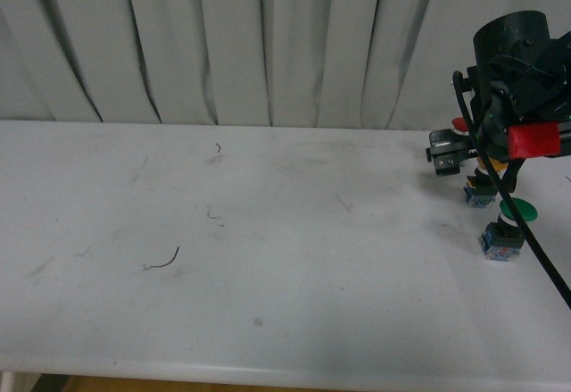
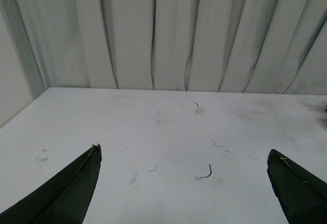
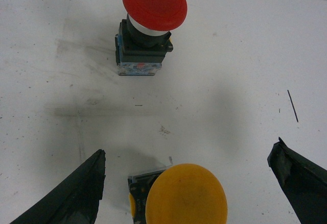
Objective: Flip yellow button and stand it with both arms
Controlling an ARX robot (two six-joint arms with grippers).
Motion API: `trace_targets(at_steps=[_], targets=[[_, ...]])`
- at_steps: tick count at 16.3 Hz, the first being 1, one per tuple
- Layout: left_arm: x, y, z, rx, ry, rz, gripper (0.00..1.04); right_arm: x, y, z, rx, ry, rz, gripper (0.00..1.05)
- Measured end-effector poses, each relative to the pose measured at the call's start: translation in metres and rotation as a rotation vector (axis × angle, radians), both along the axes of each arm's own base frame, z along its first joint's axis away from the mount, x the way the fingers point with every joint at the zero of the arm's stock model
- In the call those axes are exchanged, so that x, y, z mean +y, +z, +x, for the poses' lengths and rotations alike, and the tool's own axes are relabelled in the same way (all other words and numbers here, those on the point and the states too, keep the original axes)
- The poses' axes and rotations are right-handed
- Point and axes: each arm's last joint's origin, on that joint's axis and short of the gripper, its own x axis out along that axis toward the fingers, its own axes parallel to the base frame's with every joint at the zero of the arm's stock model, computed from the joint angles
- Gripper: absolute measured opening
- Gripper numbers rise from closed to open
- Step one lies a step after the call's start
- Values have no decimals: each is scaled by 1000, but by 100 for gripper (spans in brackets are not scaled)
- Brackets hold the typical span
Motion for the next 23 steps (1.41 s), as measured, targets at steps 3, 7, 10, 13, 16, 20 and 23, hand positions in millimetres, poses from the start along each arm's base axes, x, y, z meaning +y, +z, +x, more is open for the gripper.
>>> trace_targets(at_steps=[3,7,10,13,16,20,23], targets=[[0,0,0,0,0,0,98,1,4,-1,-5,15,26,98],[0,0,0,0,0,0,98,3,44,-11,-113,63,121,98],[0,0,0,0,0,0,98,-2,99,-44,-309,165,210,98],[0,0,0,0,0,0,98,-48,166,-139,-518,256,332,97],[0,0,0,0,0,0,98,-84,183,-267,-688,251,256,63],[0,0,0,0,0,0,98,-69,143,-359,-735,295,238,14],[0,0,0,0,0,0,98,-59,115,-371,-710,280,239,2]])
